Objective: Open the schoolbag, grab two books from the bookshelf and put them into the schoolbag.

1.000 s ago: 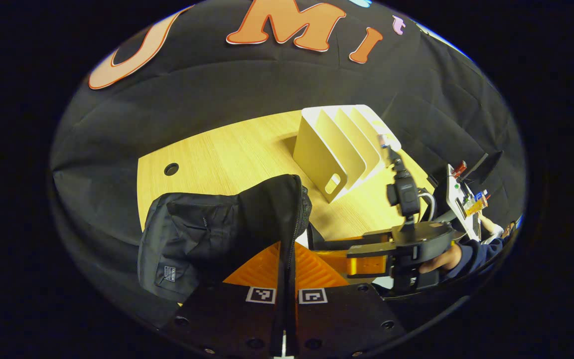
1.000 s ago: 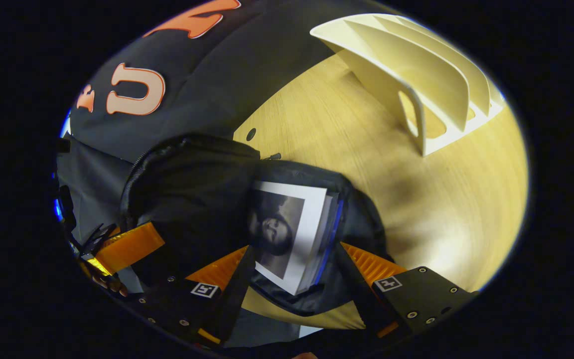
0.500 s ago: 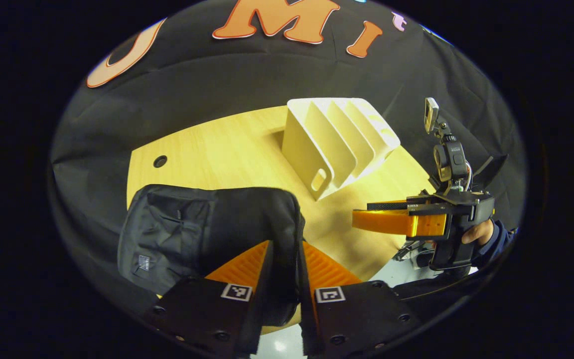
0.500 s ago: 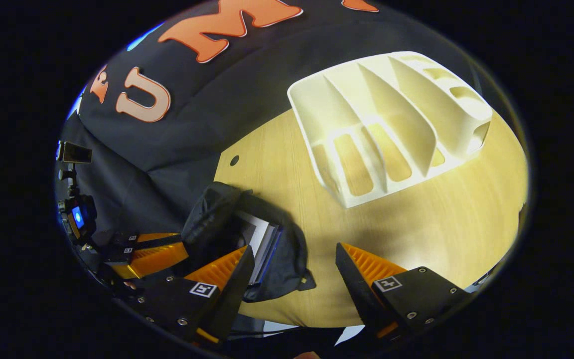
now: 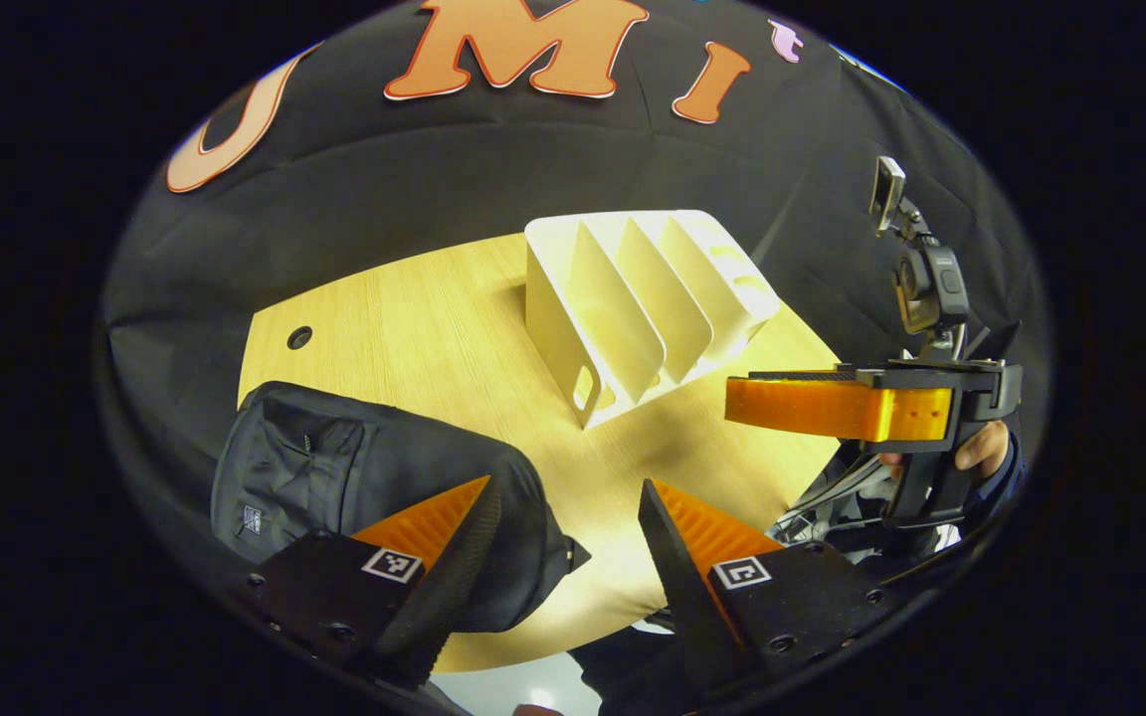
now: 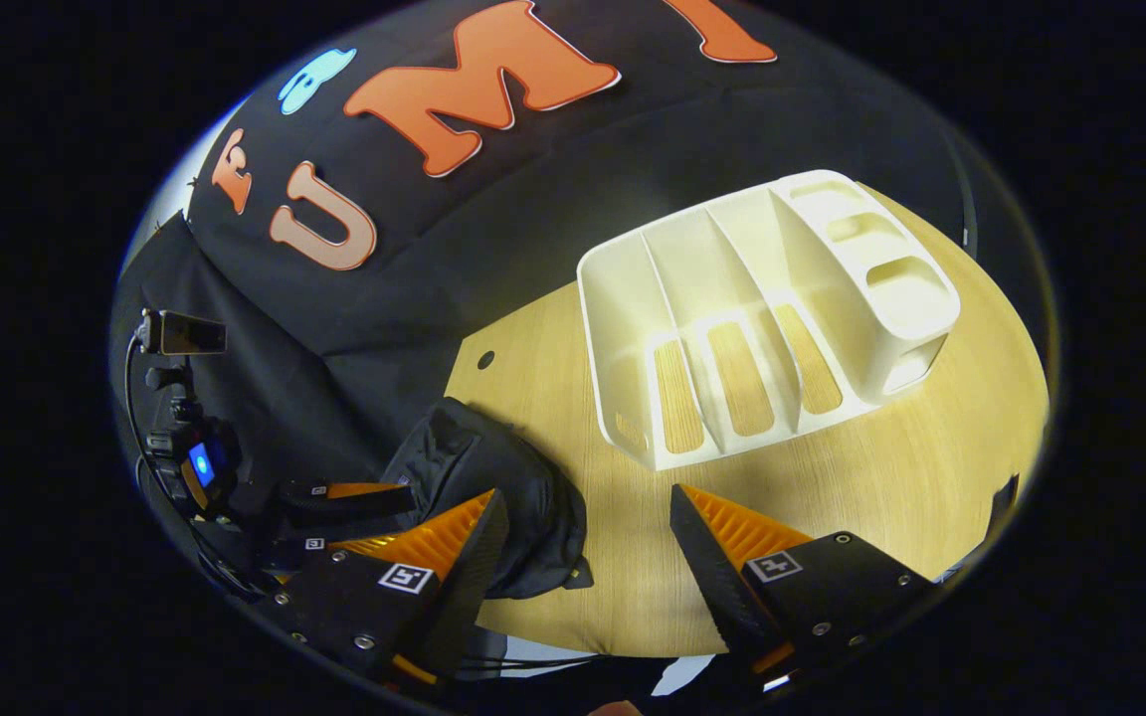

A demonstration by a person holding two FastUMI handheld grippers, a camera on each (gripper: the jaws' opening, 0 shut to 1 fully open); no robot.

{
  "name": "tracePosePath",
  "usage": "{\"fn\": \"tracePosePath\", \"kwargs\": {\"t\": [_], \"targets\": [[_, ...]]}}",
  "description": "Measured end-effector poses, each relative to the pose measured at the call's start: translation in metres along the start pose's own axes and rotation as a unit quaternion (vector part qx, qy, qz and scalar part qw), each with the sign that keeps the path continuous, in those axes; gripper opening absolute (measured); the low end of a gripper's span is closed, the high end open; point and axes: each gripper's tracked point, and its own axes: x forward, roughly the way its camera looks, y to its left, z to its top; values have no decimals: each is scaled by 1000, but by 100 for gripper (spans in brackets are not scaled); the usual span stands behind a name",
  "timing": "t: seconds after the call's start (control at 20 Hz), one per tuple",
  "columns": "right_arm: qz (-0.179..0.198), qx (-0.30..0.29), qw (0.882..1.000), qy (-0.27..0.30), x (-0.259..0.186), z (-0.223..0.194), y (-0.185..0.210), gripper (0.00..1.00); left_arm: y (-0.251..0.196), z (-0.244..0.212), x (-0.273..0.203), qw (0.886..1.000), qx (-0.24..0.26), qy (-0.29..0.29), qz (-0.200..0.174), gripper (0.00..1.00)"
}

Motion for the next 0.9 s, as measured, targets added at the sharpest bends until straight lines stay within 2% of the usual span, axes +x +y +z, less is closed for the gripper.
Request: {"fn": "tracePosePath", "kwargs": {"t": [0.2,0.3,0.45,0.6,0.75,0.9], "targets": [[-17,-75,996,-49,-35,39,-17,98,-25,26,-6,998,3,-46,43,93],[-14,-115,990,-81,-55,58,-17,98,-36,39,-7,994,5,-86,63,99],[-17,-159,979,-128,-78,85,-15,98,-65,65,-16,986,-5,-146,85,99],[-17,-185,969,-161,-106,114,-18,98,-67,79,-34,968,-14,-217,125,99],[-21,-202,958,-203,-141,141,-17,98,-66,91,-46,944,-23,-290,156,99],[-23,-221,942,-250,-155,158,-13,98,-62,92,-52,920,-29,-345,185,98]]}}
